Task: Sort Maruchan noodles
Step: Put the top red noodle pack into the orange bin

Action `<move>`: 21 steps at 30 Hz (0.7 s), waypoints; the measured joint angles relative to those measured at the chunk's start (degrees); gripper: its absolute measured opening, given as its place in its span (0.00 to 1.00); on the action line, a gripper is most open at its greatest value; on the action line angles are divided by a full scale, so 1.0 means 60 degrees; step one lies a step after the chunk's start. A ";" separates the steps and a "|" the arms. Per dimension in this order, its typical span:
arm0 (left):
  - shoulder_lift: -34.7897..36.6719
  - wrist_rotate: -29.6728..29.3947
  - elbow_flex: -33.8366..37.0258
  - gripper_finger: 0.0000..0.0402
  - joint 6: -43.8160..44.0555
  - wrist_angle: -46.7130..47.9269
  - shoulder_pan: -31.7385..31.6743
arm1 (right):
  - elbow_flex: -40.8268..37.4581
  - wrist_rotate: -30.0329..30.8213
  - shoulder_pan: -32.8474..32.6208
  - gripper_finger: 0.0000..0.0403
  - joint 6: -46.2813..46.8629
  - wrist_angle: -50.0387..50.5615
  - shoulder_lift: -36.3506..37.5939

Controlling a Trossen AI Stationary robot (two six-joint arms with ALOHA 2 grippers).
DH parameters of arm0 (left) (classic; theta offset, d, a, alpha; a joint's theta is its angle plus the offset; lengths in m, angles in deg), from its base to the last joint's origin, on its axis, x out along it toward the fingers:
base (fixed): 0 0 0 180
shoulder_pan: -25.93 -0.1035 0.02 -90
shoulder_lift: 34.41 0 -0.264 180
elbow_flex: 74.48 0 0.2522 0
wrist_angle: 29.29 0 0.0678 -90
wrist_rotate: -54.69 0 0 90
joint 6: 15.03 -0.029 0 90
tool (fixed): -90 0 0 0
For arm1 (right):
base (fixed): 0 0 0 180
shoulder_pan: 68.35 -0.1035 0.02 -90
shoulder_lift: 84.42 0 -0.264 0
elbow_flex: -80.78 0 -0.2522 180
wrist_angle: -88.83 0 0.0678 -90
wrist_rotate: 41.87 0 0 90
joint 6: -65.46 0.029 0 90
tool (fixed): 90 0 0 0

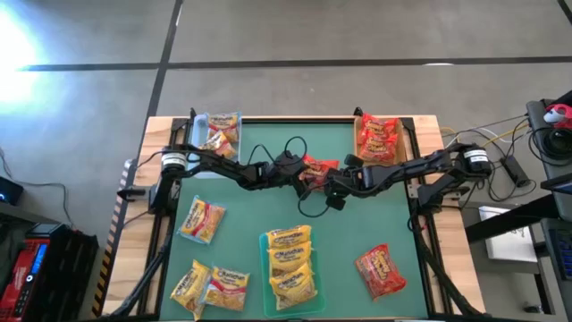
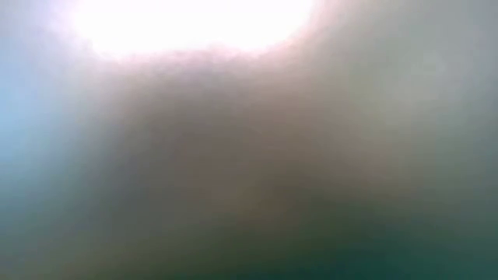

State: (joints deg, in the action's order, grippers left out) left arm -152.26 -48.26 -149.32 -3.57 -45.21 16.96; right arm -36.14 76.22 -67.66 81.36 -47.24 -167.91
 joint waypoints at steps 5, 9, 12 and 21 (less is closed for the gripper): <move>-0.0024 -0.0052 -0.0006 0.56 -0.0153 0.0409 -0.0169 | 0.0004 0.0001 0.0018 0.10 -0.0160 -0.0008 0.0032; -0.0024 -0.0895 0.0001 0.56 -0.0674 0.0558 -0.0204 | 0.0004 0.0020 0.0018 0.10 -0.0653 -0.0149 0.0037; -0.0024 -0.1005 0.0007 0.56 -0.0947 0.0541 -0.0204 | 0.0004 0.0072 0.0018 0.10 -0.0612 -0.0232 0.0030; 0.0074 -0.0422 0.0018 0.56 -0.0682 0.0281 -0.0026 | 0.0011 0.0066 0.0112 0.10 -0.0404 -0.0368 0.0030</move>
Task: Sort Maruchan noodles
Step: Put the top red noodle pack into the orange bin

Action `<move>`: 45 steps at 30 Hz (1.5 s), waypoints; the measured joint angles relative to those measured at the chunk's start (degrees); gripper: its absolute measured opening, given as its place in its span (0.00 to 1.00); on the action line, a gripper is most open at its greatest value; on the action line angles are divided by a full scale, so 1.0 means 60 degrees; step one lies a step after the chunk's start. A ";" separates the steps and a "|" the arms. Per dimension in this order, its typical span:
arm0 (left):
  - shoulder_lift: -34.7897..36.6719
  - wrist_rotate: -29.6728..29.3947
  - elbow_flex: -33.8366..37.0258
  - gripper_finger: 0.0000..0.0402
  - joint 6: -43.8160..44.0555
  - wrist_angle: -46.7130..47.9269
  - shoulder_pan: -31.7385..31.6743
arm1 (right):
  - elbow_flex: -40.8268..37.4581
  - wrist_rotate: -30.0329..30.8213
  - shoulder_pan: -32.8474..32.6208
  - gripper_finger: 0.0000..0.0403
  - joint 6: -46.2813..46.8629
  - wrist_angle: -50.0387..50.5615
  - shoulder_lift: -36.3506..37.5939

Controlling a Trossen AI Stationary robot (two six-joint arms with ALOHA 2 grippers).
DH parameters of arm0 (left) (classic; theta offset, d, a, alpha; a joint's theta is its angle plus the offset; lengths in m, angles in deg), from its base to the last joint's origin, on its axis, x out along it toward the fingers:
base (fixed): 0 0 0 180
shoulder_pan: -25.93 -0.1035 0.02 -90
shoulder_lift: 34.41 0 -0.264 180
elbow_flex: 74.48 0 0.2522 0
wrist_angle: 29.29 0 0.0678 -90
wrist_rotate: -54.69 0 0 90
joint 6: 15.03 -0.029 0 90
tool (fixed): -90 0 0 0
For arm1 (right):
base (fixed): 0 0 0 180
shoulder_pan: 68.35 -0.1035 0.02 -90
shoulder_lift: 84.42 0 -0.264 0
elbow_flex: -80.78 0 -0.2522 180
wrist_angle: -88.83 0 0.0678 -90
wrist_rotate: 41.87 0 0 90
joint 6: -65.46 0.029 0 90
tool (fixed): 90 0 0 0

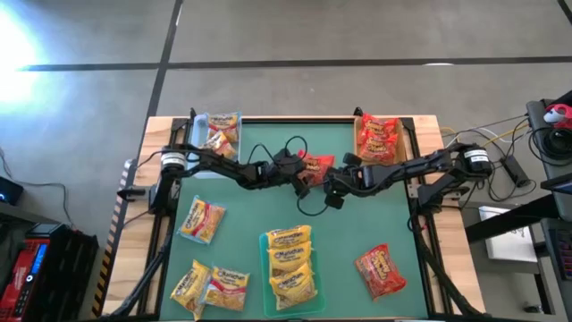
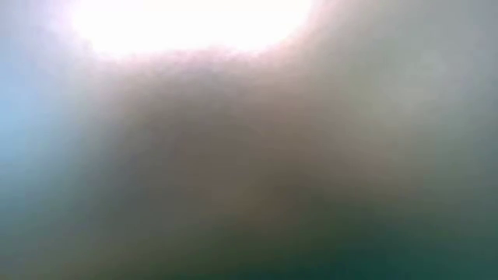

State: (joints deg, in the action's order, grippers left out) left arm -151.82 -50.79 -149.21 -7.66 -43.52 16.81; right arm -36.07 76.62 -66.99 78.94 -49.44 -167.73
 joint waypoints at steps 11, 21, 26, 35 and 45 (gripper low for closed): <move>-0.0036 -0.0004 0.0000 0.56 0.0230 0.0491 0.0117 | 0.0000 -0.0064 0.0629 0.10 -0.0031 0.0084 0.0000; -0.0058 -0.0439 -0.0004 0.56 0.0134 0.0980 0.0090 | 0.0000 -0.0106 0.0657 0.05 -0.0182 -0.0158 0.0046; -0.0054 -0.1621 -0.0026 0.56 -0.0120 0.1843 0.0033 | 0.0000 -0.0106 0.0657 0.12 -0.0256 -0.0252 0.0066; -0.0046 -0.1681 -0.0015 0.56 -0.1114 0.1833 0.0029 | 0.0000 0.0004 0.0748 0.34 -0.0335 -0.0414 0.0066; 0.0225 -0.1433 -0.0007 0.56 -0.1158 0.1320 0.0507 | 0.0000 0.0013 0.1783 0.42 -0.0684 -0.0596 0.0091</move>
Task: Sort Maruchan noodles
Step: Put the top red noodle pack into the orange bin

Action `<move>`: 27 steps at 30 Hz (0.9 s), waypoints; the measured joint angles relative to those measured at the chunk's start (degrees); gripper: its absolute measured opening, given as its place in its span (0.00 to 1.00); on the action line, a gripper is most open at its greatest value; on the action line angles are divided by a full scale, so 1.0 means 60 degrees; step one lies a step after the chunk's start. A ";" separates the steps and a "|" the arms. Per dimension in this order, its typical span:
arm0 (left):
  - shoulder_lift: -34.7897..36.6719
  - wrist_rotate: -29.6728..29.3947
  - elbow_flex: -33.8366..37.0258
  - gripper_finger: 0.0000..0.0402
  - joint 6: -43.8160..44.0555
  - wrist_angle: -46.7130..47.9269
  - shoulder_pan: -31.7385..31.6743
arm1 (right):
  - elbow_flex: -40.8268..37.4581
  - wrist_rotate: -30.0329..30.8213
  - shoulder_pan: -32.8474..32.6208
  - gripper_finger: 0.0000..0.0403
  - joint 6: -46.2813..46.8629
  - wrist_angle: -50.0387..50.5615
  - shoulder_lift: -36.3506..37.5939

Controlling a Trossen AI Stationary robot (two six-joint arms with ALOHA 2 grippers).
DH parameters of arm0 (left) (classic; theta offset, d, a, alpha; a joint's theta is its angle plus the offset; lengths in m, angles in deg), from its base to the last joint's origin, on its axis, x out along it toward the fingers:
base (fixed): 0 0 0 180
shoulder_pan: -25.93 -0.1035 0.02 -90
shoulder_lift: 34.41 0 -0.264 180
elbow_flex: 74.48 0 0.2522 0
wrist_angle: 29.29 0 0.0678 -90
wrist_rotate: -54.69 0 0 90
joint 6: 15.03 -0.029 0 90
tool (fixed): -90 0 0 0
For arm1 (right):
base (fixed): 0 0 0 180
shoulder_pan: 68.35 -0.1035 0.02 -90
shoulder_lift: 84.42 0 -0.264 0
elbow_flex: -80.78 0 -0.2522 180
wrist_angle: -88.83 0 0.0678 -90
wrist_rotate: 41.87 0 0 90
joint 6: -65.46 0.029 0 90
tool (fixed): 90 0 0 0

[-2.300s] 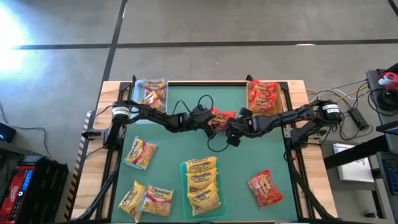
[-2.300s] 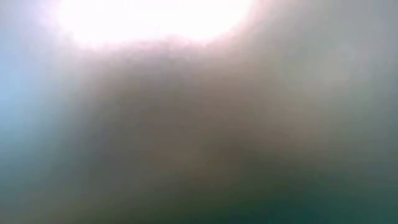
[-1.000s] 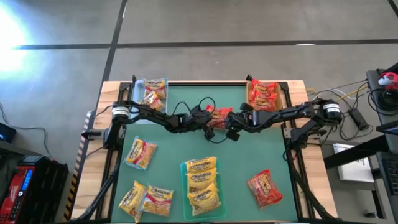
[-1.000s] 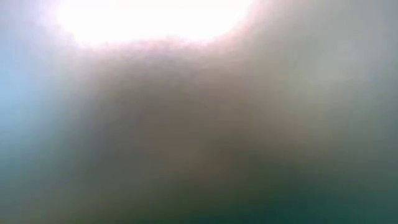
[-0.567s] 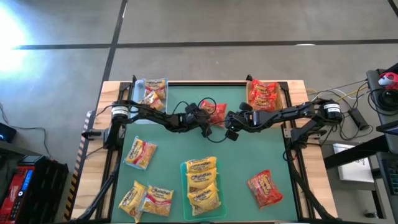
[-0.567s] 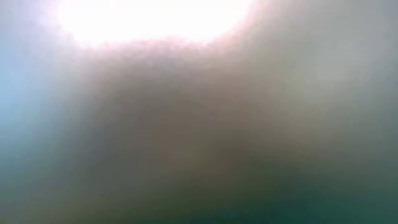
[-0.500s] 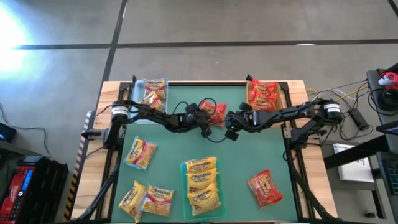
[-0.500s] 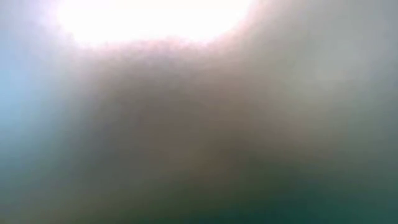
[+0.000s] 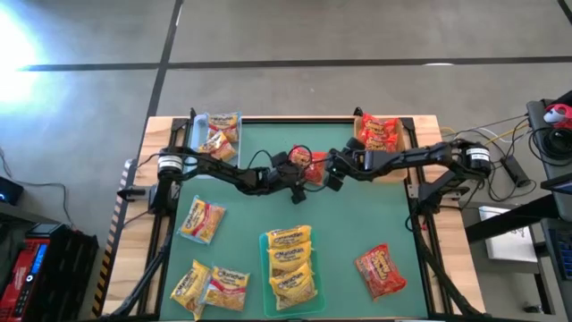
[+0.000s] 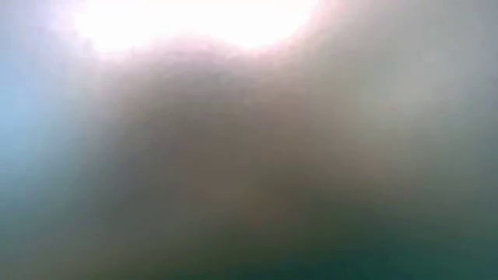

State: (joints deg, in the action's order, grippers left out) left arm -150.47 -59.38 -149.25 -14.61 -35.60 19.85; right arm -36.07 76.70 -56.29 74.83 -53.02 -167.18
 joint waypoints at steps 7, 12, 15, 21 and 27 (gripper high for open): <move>-0.0025 0.0315 -0.0185 0.56 -0.0127 -0.1322 0.0141 | 0.0004 -0.0013 0.0558 0.42 -0.0002 -0.0329 0.0000; -0.0333 0.0452 -0.0314 0.56 -0.0079 -0.1723 -0.0010 | 0.0004 -0.0308 0.0713 0.42 0.0002 -0.0710 0.0000; -0.0493 0.0441 -0.0625 0.56 0.0152 -0.1610 -0.0168 | 0.0004 -0.0638 0.0720 0.42 0.0002 -0.0923 0.0000; -0.0877 0.0431 -0.1589 0.56 0.0398 -0.0433 -0.0377 | 0.0004 -0.1051 0.0707 0.42 -0.0035 -0.1496 0.0000; -0.1570 0.0430 -0.2554 0.56 0.0362 0.0837 -0.0365 | 0.0004 -0.1065 0.0721 0.42 -0.0140 -0.1559 0.0000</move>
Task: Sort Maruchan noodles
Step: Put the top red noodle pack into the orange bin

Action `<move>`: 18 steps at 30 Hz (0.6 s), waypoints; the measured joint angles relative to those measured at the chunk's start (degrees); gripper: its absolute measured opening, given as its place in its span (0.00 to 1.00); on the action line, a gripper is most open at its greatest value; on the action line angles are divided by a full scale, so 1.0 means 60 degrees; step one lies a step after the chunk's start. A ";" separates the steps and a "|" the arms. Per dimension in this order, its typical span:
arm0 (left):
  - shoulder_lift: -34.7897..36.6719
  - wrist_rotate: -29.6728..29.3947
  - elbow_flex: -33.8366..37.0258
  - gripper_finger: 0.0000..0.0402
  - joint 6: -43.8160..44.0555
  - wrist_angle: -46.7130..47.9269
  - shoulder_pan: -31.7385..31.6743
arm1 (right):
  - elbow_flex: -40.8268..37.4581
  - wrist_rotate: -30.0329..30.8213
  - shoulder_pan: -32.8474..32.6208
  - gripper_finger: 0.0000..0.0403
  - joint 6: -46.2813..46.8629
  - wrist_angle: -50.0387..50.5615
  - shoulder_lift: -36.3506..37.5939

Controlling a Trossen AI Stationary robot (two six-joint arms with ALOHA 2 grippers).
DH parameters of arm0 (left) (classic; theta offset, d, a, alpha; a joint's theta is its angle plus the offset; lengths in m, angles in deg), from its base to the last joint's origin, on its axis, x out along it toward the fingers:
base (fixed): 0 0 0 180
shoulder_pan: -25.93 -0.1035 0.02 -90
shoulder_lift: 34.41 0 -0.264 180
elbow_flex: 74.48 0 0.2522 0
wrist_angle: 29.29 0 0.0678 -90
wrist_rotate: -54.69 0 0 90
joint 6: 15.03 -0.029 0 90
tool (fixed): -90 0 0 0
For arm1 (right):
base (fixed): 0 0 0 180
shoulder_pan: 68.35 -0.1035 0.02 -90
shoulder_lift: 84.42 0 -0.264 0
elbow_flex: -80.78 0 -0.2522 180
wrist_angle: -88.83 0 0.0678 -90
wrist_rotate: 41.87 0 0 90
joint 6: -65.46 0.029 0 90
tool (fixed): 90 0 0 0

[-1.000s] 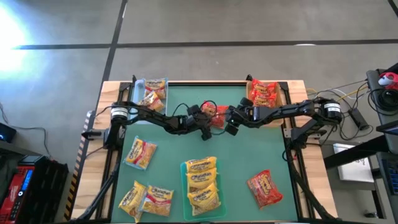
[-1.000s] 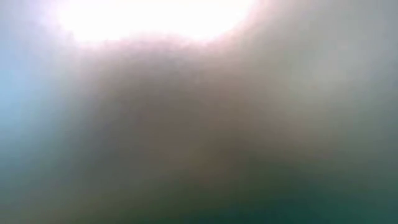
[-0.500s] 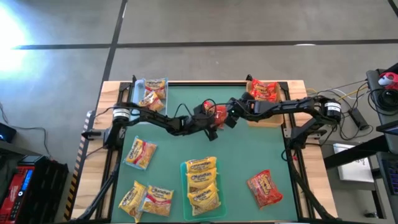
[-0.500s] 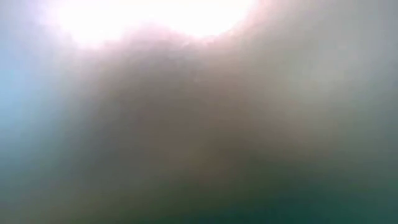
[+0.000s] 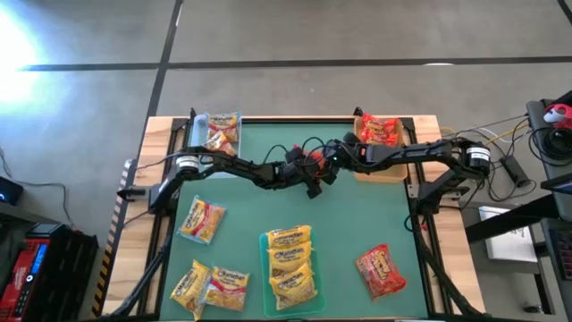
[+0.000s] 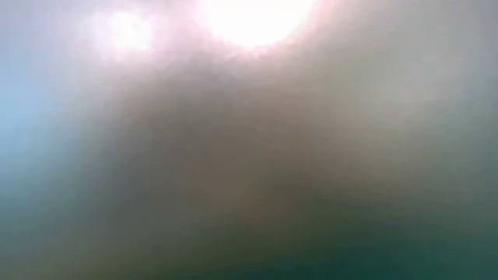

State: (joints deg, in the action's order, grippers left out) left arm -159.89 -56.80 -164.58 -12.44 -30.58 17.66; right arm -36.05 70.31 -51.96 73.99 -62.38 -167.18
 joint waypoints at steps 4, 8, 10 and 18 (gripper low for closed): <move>0.0065 -0.0017 0.0179 0.56 -0.0020 0.0387 0.0047 | 0.0004 -0.0042 -0.0009 0.42 0.0025 0.0115 0.0000; 0.0433 0.0107 0.0726 0.56 0.0197 0.0678 0.0092 | 0.0004 -0.0049 -0.0018 0.42 0.0036 0.0391 0.0000; 0.0703 0.0215 0.1077 0.55 0.0240 0.0721 0.0158 | 0.0004 -0.0051 -0.0018 0.42 0.0036 0.0502 0.0000; 0.2177 0.0750 0.2280 0.51 0.0153 0.2006 0.0606 | 0.0002 -0.0018 -0.0018 0.42 -0.0476 0.0404 0.0000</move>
State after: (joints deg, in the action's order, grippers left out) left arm -146.83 -52.30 -150.90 -11.52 -18.55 21.29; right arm -36.04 70.20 -52.07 71.13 -59.96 -167.18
